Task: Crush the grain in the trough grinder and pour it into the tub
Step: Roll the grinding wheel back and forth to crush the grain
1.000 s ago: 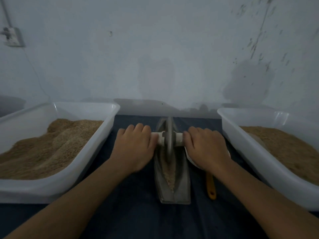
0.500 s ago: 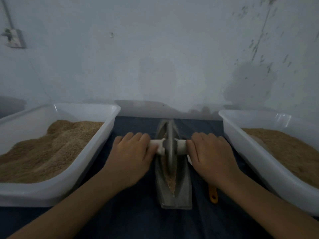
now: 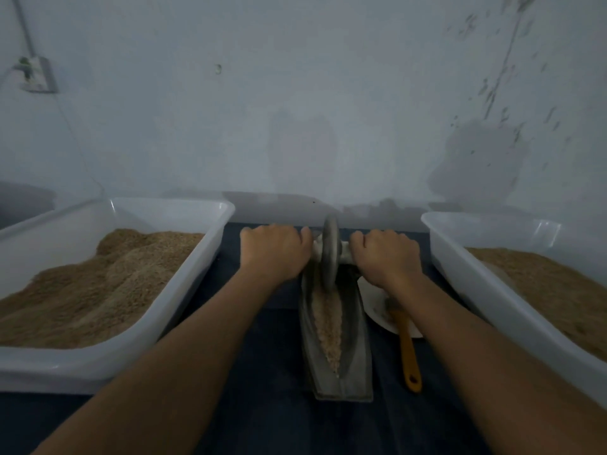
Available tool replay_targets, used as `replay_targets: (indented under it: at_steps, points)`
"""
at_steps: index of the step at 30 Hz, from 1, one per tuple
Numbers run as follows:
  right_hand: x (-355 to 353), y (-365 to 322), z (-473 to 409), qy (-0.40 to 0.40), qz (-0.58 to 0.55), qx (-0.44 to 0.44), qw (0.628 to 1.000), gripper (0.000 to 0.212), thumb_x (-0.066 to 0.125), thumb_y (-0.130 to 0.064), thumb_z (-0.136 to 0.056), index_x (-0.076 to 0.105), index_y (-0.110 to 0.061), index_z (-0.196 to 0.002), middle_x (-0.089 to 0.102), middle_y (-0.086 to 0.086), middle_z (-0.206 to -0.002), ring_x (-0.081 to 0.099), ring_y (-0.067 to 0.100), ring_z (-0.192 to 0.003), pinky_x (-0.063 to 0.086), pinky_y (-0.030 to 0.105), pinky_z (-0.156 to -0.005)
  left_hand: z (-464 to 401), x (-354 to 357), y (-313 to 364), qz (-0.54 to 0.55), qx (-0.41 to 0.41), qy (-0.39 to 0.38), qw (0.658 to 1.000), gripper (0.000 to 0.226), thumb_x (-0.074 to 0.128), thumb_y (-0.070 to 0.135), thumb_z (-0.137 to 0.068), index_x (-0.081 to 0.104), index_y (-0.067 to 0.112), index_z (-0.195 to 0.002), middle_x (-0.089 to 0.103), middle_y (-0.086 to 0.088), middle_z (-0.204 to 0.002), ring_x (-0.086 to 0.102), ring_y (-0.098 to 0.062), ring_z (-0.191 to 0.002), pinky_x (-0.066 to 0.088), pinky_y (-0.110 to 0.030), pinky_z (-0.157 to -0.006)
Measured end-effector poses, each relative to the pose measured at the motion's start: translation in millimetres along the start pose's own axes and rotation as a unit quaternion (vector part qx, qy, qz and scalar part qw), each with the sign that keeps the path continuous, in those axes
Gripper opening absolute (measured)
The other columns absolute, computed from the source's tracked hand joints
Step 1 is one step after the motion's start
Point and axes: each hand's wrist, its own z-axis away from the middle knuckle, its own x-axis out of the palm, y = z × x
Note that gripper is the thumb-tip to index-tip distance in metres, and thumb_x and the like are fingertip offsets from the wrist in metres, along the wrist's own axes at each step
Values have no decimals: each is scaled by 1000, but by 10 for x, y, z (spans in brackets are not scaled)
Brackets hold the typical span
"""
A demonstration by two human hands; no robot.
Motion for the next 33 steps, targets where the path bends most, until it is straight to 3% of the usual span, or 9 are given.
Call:
replay_targets:
  at_steps: [4, 7, 9, 14, 19, 23, 26, 30, 33]
  points:
    - [-19, -3, 247, 16, 2, -15, 1000, 13, 37, -25, -102, 38, -16, -93, 42, 0, -71, 42, 20, -60, 38, 33, -49, 131, -27, 41, 10, 21, 50, 998, 20, 33, 26, -101, 39, 21, -83, 47, 1, -70, 38, -21, -56, 35, -38, -64]
    - [-112, 3, 583, 82, -1, -31, 996, 42, 13, -40, -106, 45, -25, -83, 47, -9, -70, 42, 13, -59, 45, 38, -59, 528, -7, -40, 32, 30, 101, 994, 36, 15, 40, -105, 41, 28, -82, 48, 10, -75, 39, -19, -64, 30, -36, -66]
    - [-194, -18, 846, 131, -36, -50, 990, 36, 18, -44, -107, 39, -29, -81, 38, -11, -73, 35, 14, -64, 36, 39, -64, 827, 8, -102, 70, 51, 106, 991, 46, 6, 45, -107, 47, 32, -89, 47, 12, -82, 39, -16, -71, 31, -37, -69]
    - [-275, 0, 1204, 169, -50, -79, 981, 19, 32, -43, -104, 40, -29, -92, 35, -9, -87, 32, 17, -77, 30, 39, -71, 1259, -4, -254, 158, 110, 121, 974, 28, 27, 45, -110, 51, 32, -114, 48, 15, -96, 43, -10, -81, 38, -34, -79]
    - [-173, -53, 801, 136, -51, -45, 988, 32, 26, -45, -103, 38, -28, -79, 38, -11, -72, 37, 17, -66, 31, 38, -65, 876, 23, -157, 113, 61, 101, 987, 37, 19, 47, -107, 46, 31, -87, 49, 12, -80, 45, -16, -70, 33, -37, -67]
    - [-151, -71, 199, 11, -73, 43, 996, 61, 19, -49, -103, 57, -18, -66, 58, 1, -66, 55, 27, -62, 47, 35, -66, 280, 111, -43, -26, 46, 81, 995, 23, 30, 29, -105, 44, 20, -89, 53, 2, -81, 49, -24, -66, 31, -34, -59]
    - [-152, -131, -38, -18, -79, 100, 992, 63, 22, -49, -101, 62, -15, -67, 62, 8, -72, 56, 28, -68, 51, 39, -77, 43, 105, -65, -38, 44, 16, 998, 17, 38, 23, -104, 40, 18, -88, 60, -4, -86, 51, -27, -69, 37, -37, -60]
    - [-138, -77, 206, 6, -34, 29, 999, 52, 16, -39, -104, 50, -19, -70, 54, 0, -67, 50, 24, -62, 37, 36, -64, 321, 5, -23, -36, 60, 67, 995, 14, 35, 28, -105, 40, 23, -92, 44, 3, -74, 42, -21, -61, 32, -34, -58]
    - [-190, -17, 673, 55, -65, -24, 996, 44, 13, -41, -107, 44, -26, -80, 46, -9, -71, 46, 19, -66, 37, 39, -68, 740, -79, -65, 32, 77, 111, 990, 35, 15, 41, -107, 43, 29, -88, 44, 10, -77, 36, -15, -64, 30, -36, -63]
